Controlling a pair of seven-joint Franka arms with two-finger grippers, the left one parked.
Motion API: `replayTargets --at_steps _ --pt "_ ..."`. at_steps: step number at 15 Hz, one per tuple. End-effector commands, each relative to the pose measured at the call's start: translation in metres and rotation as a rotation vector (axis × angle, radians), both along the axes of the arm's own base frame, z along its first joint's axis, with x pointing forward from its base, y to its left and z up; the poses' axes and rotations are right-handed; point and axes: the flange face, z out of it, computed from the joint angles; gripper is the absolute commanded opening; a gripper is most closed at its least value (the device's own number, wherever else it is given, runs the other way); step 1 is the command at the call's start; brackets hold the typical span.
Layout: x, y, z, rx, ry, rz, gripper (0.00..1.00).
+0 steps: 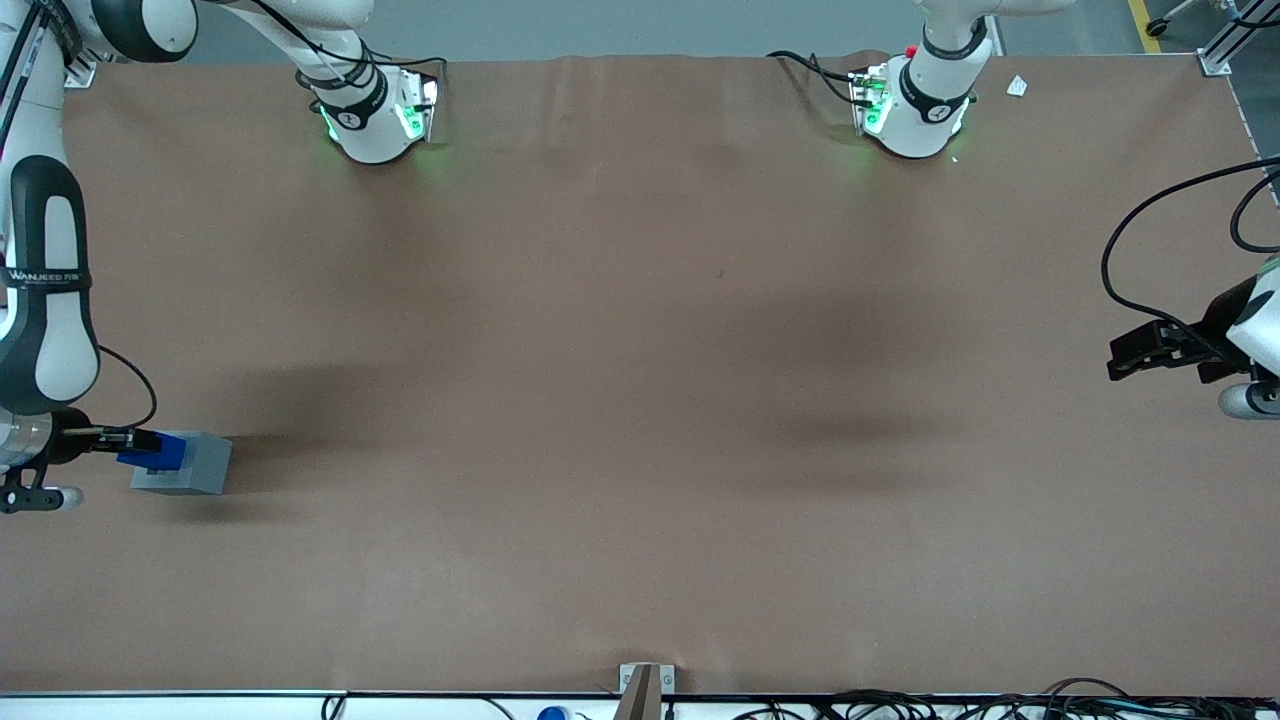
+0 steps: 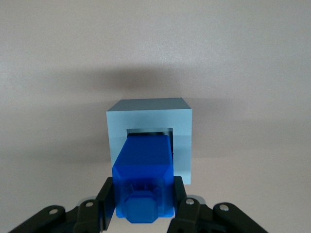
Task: Insert blue part into gray base with right arm
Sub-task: 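Lower the blue block into the gray base opening and press down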
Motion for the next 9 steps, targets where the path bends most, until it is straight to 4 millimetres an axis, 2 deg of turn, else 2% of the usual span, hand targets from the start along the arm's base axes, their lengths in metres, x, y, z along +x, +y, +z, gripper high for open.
replayTargets --at_steps 1,9 --pt "0.0002 -0.0022 -0.0087 -0.001 0.008 0.001 0.01" --pt "-0.0012 -0.0067 -0.0114 -0.003 0.014 0.005 0.01"
